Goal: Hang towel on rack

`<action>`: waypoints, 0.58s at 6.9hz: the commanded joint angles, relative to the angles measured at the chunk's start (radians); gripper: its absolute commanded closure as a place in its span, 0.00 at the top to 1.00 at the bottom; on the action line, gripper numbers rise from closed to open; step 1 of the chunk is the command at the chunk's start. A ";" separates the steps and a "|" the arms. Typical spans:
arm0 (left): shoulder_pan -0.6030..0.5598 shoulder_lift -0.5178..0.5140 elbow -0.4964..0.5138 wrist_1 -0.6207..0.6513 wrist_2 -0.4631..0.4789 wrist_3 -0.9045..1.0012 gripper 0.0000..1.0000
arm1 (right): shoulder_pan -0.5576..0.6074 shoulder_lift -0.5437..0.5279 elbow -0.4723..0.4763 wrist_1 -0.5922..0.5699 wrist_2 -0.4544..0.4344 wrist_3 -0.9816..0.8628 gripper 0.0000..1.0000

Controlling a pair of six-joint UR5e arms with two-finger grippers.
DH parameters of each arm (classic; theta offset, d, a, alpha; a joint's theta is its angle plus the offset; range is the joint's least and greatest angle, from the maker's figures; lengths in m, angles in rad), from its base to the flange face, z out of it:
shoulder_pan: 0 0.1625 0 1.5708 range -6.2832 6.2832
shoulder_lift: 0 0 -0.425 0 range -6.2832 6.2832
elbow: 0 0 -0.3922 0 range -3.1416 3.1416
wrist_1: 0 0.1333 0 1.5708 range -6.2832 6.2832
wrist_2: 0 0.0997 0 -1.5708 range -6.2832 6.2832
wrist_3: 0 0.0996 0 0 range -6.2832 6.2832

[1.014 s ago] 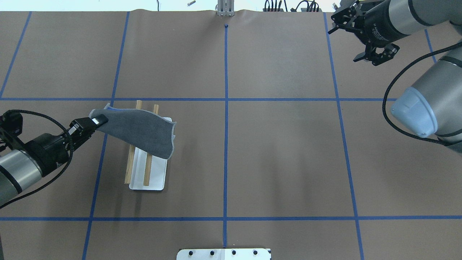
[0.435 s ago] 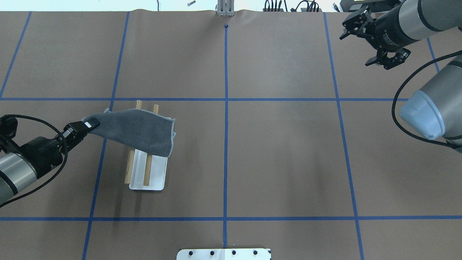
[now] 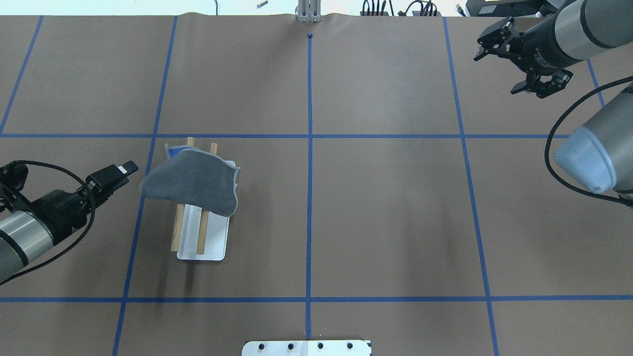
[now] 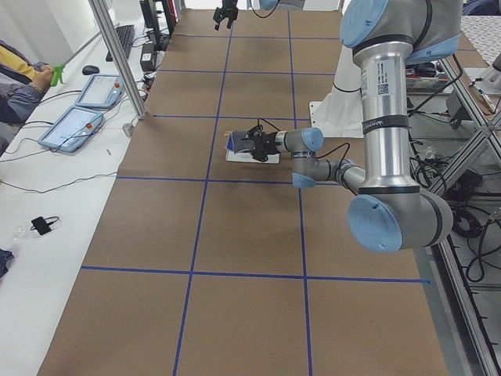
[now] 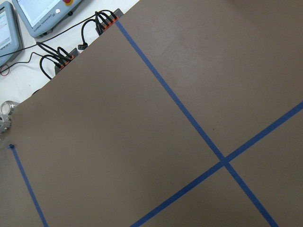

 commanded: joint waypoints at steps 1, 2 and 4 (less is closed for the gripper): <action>0.000 0.008 0.039 -0.003 -0.001 0.001 0.98 | 0.013 -0.002 0.001 0.000 0.005 -0.003 1.00; -0.002 0.012 0.033 -0.003 -0.007 0.003 0.98 | 0.024 -0.002 0.001 -0.002 0.011 -0.004 1.00; -0.032 0.017 0.009 -0.001 -0.066 0.210 0.98 | 0.046 -0.047 0.004 -0.002 0.013 -0.146 1.00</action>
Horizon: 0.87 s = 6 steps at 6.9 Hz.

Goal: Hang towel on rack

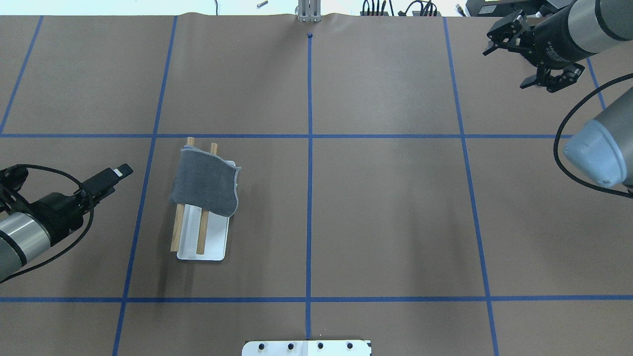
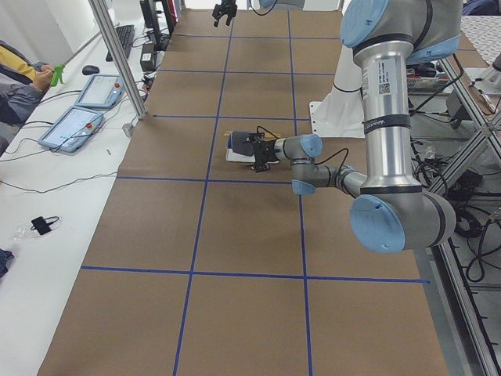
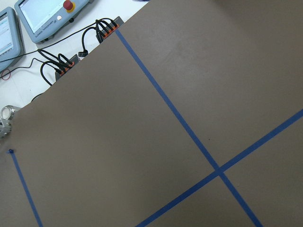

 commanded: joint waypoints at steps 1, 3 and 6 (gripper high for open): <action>-0.117 0.000 -0.006 0.022 -0.080 0.221 0.98 | 0.031 -0.059 0.000 0.001 -0.001 -0.185 1.00; -0.473 -0.018 0.043 0.173 -0.427 0.501 0.98 | 0.086 -0.132 -0.005 -0.003 -0.001 -0.441 1.00; -0.884 -0.131 0.096 0.688 -0.818 1.210 0.98 | 0.218 -0.221 -0.081 0.000 0.106 -0.826 1.00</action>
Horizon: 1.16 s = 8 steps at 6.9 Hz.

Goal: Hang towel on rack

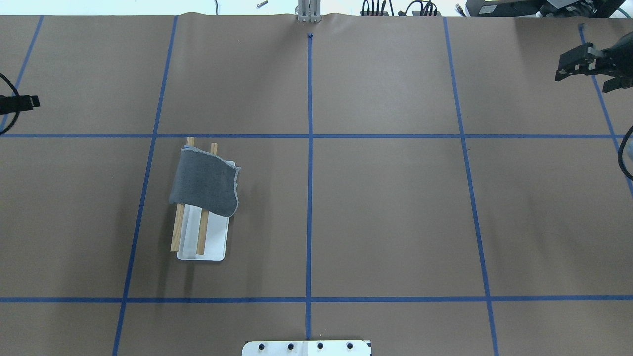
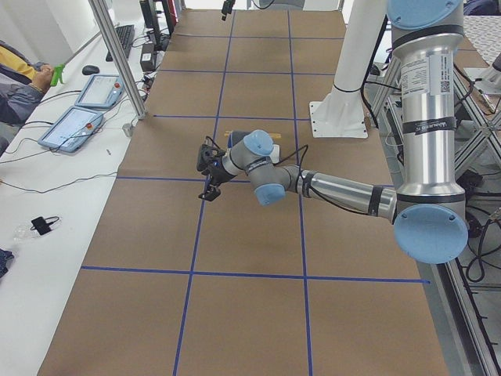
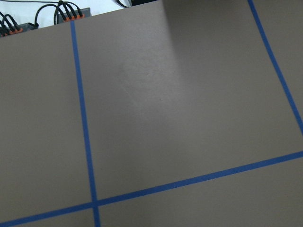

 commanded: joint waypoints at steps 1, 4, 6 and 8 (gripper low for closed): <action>-0.230 -0.031 0.038 0.336 -0.181 0.555 0.98 | 0.109 -0.060 -0.053 -0.004 0.107 -0.265 1.00; -0.380 -0.077 0.026 0.778 -0.522 0.747 0.98 | 0.188 -0.086 -0.071 -0.202 0.175 -0.616 1.00; -0.416 -0.158 0.026 0.975 -0.527 0.892 0.98 | 0.208 -0.098 -0.083 -0.327 0.173 -0.790 1.00; -0.415 -0.152 0.037 0.985 -0.532 0.892 0.98 | 0.206 -0.159 -0.091 -0.322 0.191 -0.788 1.00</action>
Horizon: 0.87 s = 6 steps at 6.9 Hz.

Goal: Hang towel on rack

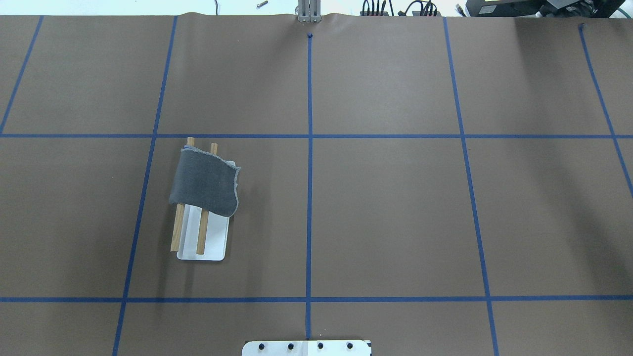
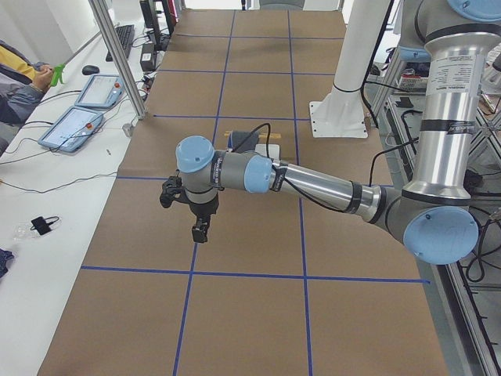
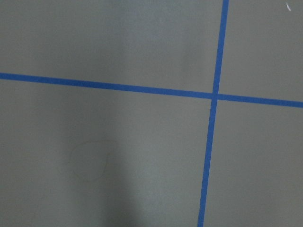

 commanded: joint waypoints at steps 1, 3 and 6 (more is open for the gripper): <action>-0.002 0.012 0.000 0.019 -0.004 0.001 0.98 | 0.001 -0.056 -0.039 0.013 0.050 -0.008 1.00; 0.015 0.021 0.017 0.007 -0.003 -0.037 0.98 | 0.001 -0.080 -0.043 0.067 0.062 0.001 1.00; 0.039 0.018 0.106 -0.098 -0.001 -0.039 0.98 | -0.001 -0.065 -0.046 0.068 0.076 0.001 1.00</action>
